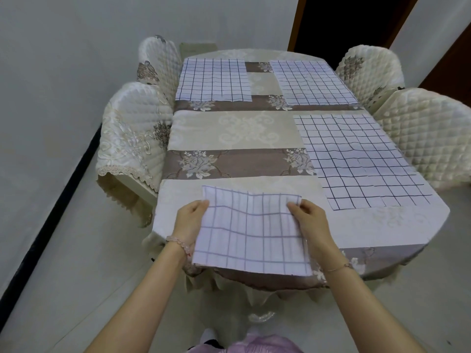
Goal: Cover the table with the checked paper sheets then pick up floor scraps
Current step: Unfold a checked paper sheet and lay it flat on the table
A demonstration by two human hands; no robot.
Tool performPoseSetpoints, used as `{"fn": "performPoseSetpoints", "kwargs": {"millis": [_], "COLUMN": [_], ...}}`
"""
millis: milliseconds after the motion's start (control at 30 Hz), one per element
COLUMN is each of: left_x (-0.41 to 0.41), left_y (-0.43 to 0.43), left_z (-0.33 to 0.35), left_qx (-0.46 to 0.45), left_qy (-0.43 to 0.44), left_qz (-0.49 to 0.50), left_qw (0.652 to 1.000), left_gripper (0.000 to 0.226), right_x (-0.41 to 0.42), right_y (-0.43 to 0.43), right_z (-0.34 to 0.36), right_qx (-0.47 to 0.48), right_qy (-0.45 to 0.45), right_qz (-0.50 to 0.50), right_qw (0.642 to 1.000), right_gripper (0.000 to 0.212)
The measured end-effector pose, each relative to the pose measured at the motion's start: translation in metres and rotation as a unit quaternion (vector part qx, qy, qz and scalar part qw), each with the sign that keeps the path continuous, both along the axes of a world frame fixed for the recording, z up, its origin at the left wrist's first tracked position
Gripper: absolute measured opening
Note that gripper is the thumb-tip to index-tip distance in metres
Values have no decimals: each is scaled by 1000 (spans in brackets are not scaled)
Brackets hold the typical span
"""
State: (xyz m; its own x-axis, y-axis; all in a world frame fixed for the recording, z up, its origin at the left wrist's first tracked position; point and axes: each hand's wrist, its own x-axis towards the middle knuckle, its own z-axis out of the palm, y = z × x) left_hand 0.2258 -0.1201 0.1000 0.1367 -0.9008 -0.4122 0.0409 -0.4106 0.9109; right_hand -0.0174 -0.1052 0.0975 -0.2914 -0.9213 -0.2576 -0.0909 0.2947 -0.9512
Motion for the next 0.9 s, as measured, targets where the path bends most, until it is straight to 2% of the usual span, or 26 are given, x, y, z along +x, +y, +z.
{"fn": "performPoseSetpoints", "kwargs": {"millis": [133,300,433,500,567,633,667,733,767,833,900], "left_x": [15,17,19,17,16,13,11,6,3,-6,-15], "left_y": [-3,10,31,39,43,44,44,42,41,39,37], "left_z": [-3,-6,-18,-21,-20,-15,-12,-4,0,8,17], "left_qx": [29,114,169,178,166,129,106,71,58,37,16], "left_qy": [-12,164,183,193,211,190,159,95,77,65,66], "left_qz": [-12,-82,-198,-209,-174,-115,-88,-53,-47,-46,-47], "left_qw": [999,976,948,942,947,966,978,992,994,996,997], "left_gripper": [23,22,28,29,27,23,22,19,19,20,18], "right_x": [-17,-19,-26,-29,-31,-30,-27,-15,-5,21,48], "right_y": [-10,-11,-12,-13,-13,-13,-11,-4,2,18,33], "right_z": [-6,-14,-27,-30,-32,-30,-26,-12,-1,20,33], "right_qx": [31,27,38,49,61,74,77,23,-20,-80,-87], "right_qy": [-13,-31,-73,-84,-78,-38,11,139,169,146,122], "right_qz": [20,-9,-24,-40,-57,-66,-64,-38,-9,81,175], "right_qw": [999,999,996,994,993,994,995,989,985,983,973], "right_gripper": [44,41,58,46,30,30,38,52,51,40,32]}}
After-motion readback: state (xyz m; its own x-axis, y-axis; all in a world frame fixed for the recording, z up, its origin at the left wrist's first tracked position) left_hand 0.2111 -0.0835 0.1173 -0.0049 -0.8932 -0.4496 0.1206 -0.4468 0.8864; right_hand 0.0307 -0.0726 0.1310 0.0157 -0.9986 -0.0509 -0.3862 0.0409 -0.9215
